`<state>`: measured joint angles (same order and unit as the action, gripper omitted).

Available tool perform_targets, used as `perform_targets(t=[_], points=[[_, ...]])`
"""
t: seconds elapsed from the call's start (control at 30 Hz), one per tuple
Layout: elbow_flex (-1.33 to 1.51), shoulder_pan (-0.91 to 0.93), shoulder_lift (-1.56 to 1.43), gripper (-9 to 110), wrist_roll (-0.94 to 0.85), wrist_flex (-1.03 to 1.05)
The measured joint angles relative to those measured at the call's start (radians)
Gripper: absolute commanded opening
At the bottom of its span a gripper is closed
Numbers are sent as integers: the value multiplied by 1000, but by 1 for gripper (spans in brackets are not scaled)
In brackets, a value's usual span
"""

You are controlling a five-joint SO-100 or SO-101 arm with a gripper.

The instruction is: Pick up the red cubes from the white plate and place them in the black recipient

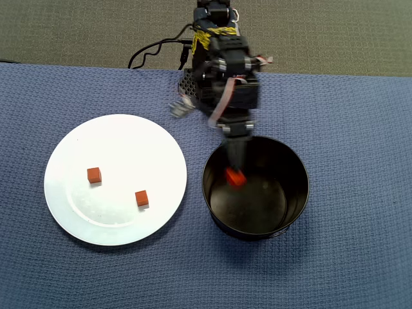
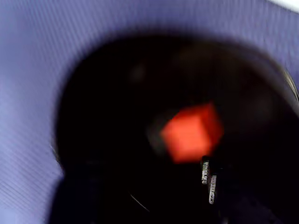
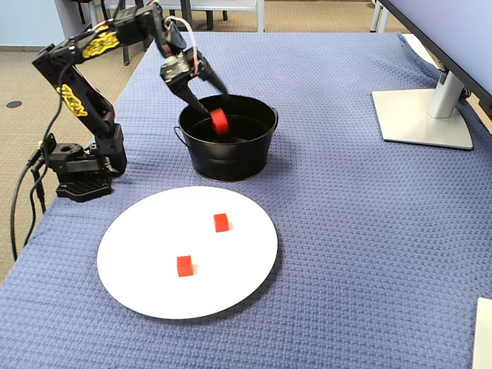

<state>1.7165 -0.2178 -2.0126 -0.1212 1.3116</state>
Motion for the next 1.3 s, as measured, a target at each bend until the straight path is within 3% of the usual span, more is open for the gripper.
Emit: perform_targets(t=[0.1,0.37,0.47,1.1,1.3], points=[[-31,75,31,30,-49,6],[-121,577,270,23,-296,-48],[-156,689,402,20,-368,-74],[-566,695,907,21,-575,86],[-584,666,950,21,-736,86]])
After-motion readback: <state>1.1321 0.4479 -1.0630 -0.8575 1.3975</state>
